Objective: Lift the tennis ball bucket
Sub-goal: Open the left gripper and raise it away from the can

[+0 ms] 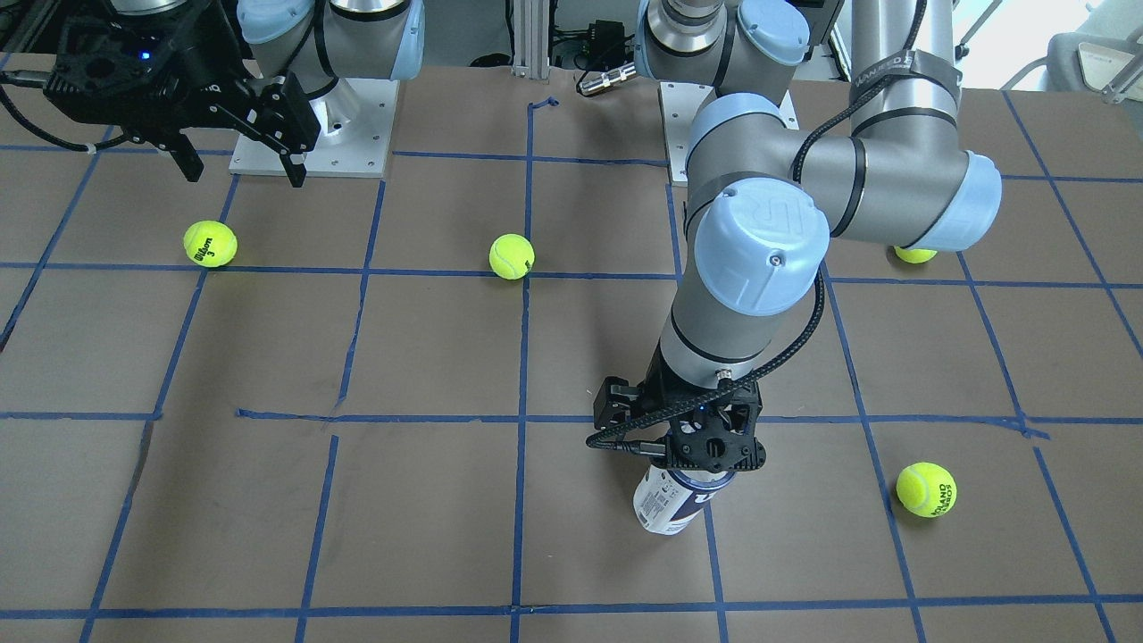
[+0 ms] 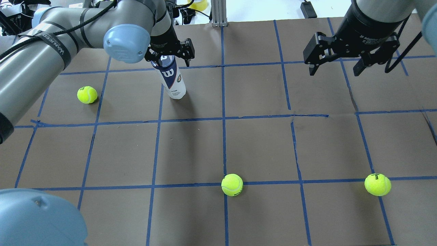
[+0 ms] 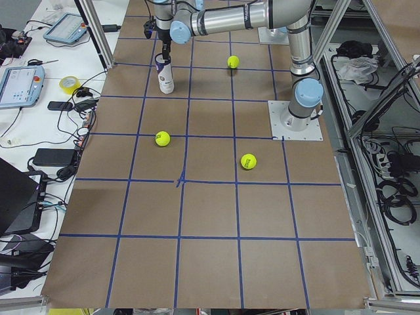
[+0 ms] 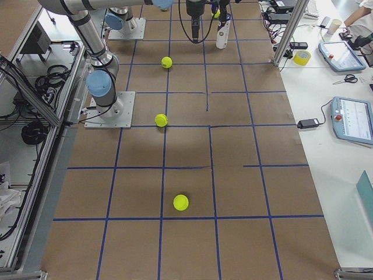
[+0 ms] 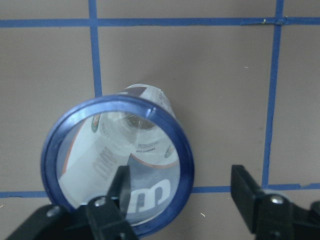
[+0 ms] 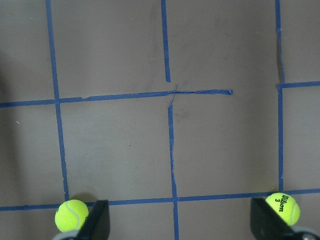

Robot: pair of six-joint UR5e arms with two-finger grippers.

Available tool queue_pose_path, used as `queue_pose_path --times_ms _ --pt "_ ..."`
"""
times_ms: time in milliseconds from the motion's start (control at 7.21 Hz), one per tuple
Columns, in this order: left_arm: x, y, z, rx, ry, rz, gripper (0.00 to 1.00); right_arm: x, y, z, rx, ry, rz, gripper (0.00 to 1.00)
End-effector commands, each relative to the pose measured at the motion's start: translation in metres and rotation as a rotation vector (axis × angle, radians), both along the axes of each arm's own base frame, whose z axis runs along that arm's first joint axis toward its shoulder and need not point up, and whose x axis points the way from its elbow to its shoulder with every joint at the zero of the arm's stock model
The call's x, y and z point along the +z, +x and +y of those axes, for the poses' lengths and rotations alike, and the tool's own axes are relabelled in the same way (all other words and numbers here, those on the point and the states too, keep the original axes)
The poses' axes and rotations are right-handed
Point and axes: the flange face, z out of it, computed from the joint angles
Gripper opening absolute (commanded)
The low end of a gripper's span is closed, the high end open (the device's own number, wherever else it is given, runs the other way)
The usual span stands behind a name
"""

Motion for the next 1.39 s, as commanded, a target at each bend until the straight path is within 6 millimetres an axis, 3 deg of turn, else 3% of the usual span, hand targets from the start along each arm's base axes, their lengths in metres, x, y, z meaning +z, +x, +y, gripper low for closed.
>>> queue_pose_path --times_ms 0,277,555,693,832,1109,1248 --pt "0.044 -0.005 0.018 -0.017 -0.022 0.035 1.00 0.000 0.000 0.000 0.000 0.000 0.000 1.00" --pt "0.101 0.014 0.035 0.006 0.002 0.019 1.00 -0.001 0.000 0.000 0.000 0.001 0.001 1.00" --pt "0.135 0.072 0.051 -0.031 0.008 0.006 1.00 0.000 0.001 0.000 0.000 -0.002 -0.006 1.00" --pt "0.144 0.103 0.062 -0.056 0.037 -0.004 1.00 0.000 0.001 0.000 0.001 0.000 -0.009 1.00" --pt "0.149 0.122 0.078 -0.058 0.046 -0.013 1.00 0.002 0.001 0.002 0.001 -0.006 -0.009 1.00" --pt "0.141 0.129 0.125 -0.048 0.064 -0.042 1.00 0.002 0.001 0.002 0.001 -0.005 -0.009 1.00" --pt "0.139 0.128 0.139 -0.045 0.067 -0.042 1.00 0.002 0.001 0.002 0.001 -0.005 -0.009 1.00"
